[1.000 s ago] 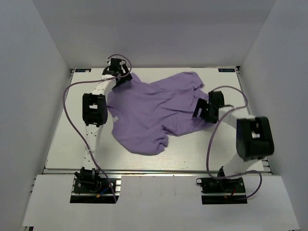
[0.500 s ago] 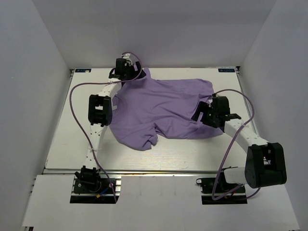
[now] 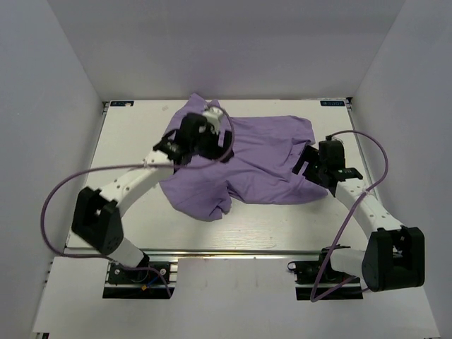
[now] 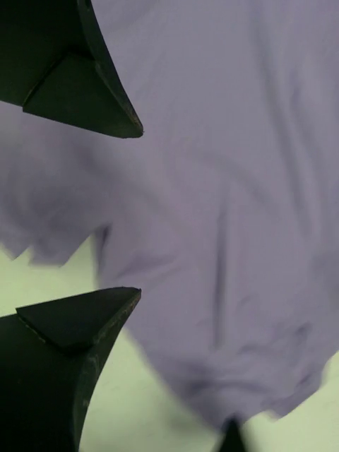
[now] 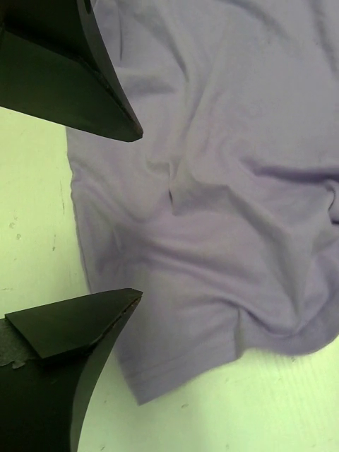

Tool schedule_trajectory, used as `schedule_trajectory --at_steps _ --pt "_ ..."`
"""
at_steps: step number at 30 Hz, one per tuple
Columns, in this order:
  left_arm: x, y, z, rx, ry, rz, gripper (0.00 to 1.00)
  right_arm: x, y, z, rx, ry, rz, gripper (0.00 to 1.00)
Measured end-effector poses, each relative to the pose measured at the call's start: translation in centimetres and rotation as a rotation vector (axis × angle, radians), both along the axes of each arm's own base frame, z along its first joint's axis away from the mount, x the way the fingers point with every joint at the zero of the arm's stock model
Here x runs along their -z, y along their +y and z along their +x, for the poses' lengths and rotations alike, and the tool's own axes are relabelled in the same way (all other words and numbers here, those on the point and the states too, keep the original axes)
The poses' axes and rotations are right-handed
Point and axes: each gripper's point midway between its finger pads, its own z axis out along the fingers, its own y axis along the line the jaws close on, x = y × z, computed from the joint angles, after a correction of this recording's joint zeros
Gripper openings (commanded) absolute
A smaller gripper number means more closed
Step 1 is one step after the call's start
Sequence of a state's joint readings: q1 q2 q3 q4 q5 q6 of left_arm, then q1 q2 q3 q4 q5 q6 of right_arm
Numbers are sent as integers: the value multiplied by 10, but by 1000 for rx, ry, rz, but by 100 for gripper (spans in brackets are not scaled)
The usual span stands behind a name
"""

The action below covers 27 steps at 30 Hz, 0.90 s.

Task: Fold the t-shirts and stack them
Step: Flatten out the tshirt

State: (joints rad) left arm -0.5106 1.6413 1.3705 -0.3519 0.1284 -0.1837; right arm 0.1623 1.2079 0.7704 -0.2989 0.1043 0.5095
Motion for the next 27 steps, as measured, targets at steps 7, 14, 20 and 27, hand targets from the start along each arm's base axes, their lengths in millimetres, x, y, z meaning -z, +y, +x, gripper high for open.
schedule_trajectory --at_steps 7,14,20,27 --pt "102 -21 -148 160 279 145 82 16 -15 -19 51 73 -19 90" --pt "156 -17 -223 212 444 285 78 18 -24 -40 73 68 -28 90" --pt "159 -19 -214 136 412 290 64 22 -29 -45 85 74 -36 90" --pt "181 -9 -204 43 415 367 46 23 -34 -44 103 78 -45 90"
